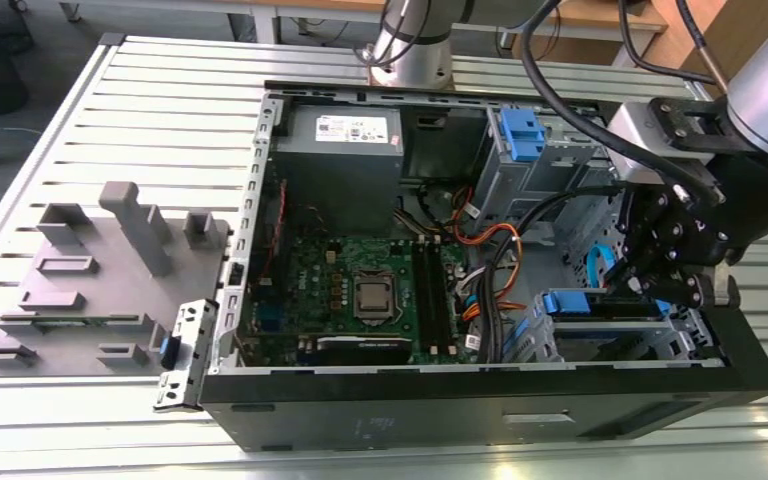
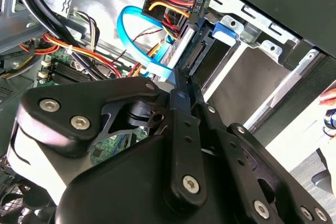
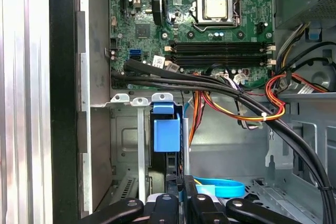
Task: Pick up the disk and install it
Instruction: 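Insert the first disk wire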
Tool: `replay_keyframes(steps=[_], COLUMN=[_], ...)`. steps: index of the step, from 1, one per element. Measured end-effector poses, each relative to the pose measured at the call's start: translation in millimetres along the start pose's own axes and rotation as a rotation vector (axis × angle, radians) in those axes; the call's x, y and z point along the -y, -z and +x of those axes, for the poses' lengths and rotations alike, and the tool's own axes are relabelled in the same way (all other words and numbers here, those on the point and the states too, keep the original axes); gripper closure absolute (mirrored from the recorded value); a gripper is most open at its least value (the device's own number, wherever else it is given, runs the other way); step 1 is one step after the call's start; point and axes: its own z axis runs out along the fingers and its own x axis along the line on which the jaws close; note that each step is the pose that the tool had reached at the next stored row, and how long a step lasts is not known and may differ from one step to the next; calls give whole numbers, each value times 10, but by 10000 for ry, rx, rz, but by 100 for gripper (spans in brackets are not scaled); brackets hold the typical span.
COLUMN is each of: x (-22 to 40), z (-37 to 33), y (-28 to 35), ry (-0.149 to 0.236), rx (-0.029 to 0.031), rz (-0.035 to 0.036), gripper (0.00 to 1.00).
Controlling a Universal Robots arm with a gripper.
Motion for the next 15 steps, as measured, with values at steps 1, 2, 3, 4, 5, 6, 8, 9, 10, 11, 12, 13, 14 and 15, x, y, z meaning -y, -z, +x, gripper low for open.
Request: replay_keyframes(steps=[1, 2, 3, 4, 5, 6, 8, 9, 10, 11, 12, 13, 14, 15], x=[0, 0, 0, 0, 0, 0, 0, 0, 0, 0, 0, 0, 0, 0], z=[0, 0, 0, 3, 4, 4, 4, 5, 5, 5, 5, 5, 5, 6], y=[0, -2, -3, -4, -4, -4, -9, -12, -13, -13, -14, -16, -16, -18], ry=[2, 3, 4, 5, 6, 7, 8, 8, 8, 8, 9, 9, 9, 9], rx=[-1, 2, 3, 4, 4, 3, 1, 2, 0, -1, 0, 1, 1, 3], rz=[0, 1, 0, 0, 0, 0, 0, 1, 1, 1, 1, 1, 1, 2], gripper=[84, 84, 84, 84, 84, 84, 84, 84, 84, 84, 84, 84, 84, 84])
